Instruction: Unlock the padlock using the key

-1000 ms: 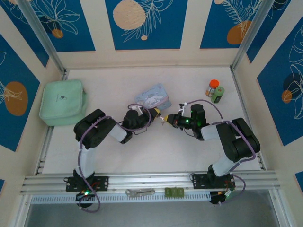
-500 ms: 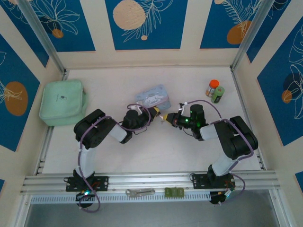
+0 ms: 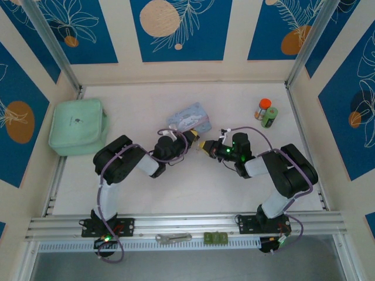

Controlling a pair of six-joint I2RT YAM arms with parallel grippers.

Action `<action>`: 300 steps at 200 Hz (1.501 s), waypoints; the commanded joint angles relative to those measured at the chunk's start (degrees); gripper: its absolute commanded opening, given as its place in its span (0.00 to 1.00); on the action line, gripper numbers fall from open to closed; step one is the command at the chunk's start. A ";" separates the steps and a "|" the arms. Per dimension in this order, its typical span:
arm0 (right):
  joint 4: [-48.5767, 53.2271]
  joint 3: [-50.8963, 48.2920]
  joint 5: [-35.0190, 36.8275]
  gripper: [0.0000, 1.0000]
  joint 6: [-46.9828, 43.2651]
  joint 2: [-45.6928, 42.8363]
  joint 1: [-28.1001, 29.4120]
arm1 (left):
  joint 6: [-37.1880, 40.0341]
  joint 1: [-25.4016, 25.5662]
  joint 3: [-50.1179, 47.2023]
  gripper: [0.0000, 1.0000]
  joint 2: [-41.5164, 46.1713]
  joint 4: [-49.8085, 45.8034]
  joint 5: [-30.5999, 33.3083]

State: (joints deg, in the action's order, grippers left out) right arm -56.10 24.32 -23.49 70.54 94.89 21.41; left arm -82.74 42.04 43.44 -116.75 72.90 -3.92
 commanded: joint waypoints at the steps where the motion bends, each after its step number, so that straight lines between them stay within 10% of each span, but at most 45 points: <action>1: -4.86 0.73 2.31 0.00 1.18 1.58 -0.76 | -1.55 2.78 1.60 0.00 -0.28 5.49 -4.44; 91: 6.91 5.10 -6.35 0.00 -7.32 -0.95 -5.40 | -1.89 2.69 0.11 0.00 0.02 4.97 -7.32; 300: 3.59 7.59 2.41 0.00 -2.72 2.83 -0.89 | -0.14 4.17 -0.12 0.00 2.14 3.89 -2.74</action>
State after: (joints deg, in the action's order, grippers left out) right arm -47.22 30.98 -26.52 65.58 96.99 18.41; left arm -83.57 42.13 43.22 -116.86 72.69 -1.28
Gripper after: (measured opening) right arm 0.051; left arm 0.110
